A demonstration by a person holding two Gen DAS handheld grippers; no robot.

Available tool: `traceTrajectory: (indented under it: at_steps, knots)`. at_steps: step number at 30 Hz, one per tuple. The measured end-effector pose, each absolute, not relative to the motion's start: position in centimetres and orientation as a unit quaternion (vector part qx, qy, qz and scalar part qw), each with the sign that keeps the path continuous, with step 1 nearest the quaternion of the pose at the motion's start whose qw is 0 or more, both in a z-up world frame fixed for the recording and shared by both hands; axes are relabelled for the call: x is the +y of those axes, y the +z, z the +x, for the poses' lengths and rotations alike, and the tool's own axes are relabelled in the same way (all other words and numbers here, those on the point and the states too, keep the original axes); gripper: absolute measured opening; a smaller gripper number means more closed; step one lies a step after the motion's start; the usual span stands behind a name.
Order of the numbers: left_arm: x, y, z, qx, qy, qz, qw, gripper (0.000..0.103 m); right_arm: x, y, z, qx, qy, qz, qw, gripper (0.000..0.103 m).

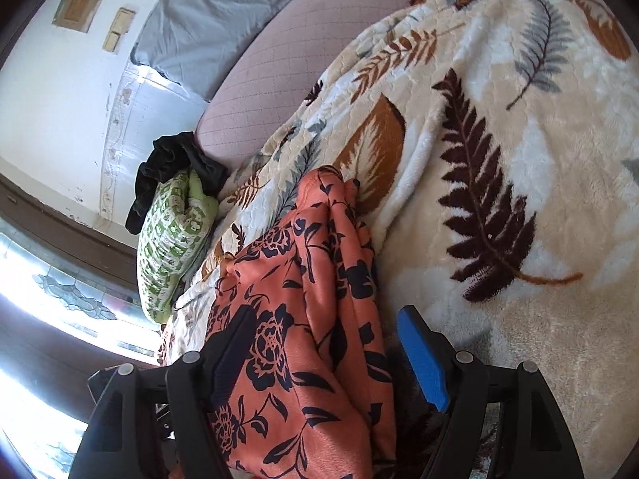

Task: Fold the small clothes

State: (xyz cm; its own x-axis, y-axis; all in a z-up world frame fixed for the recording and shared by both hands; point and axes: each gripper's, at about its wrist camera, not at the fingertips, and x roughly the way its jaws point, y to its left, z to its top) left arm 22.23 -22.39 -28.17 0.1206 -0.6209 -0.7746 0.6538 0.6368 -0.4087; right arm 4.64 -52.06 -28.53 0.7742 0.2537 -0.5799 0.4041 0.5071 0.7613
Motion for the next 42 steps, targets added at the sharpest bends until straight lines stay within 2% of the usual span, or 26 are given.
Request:
traceTrajectory:
  at_steps: [14,27,30,33,35,37,42]
  knots:
    - [-23.6,-30.1,22.7,0.536,-0.458,-0.007,0.71,0.103,-51.9,-32.0,8.6,0.381,0.026,0.515,0.768,0.076]
    - [-24.7,-30.4,23.2,0.543,-0.467,-0.049,0.696,0.103,-48.6,-31.6,11.0,0.387,0.062,0.488,0.78,0.078]
    - [-24.3,-30.3,23.2,0.539,-0.468,-0.059,0.698,0.103,-47.8,-31.2,11.3,0.391,0.053,0.473,0.788,0.075]
    - [-23.9,-30.1,23.2,0.533,-0.464,-0.065,0.705,0.096,-47.0,-30.9,11.4,0.397,0.041,0.455,0.796,0.063]
    - [-23.6,-29.8,23.2,0.527,-0.462,-0.069,0.71,0.089,-46.7,-30.5,11.4,0.398,0.033,0.447,0.8,0.058]
    - [-23.4,-29.4,23.1,0.519,-0.461,-0.068,0.717,0.081,-46.3,-29.7,11.2,0.393,0.024,0.43,0.812,0.048]
    - [-22.6,-28.5,23.0,0.506,-0.453,-0.068,0.731,0.07,-44.7,-27.1,11.1,0.376,0.009,0.38,0.845,0.045]
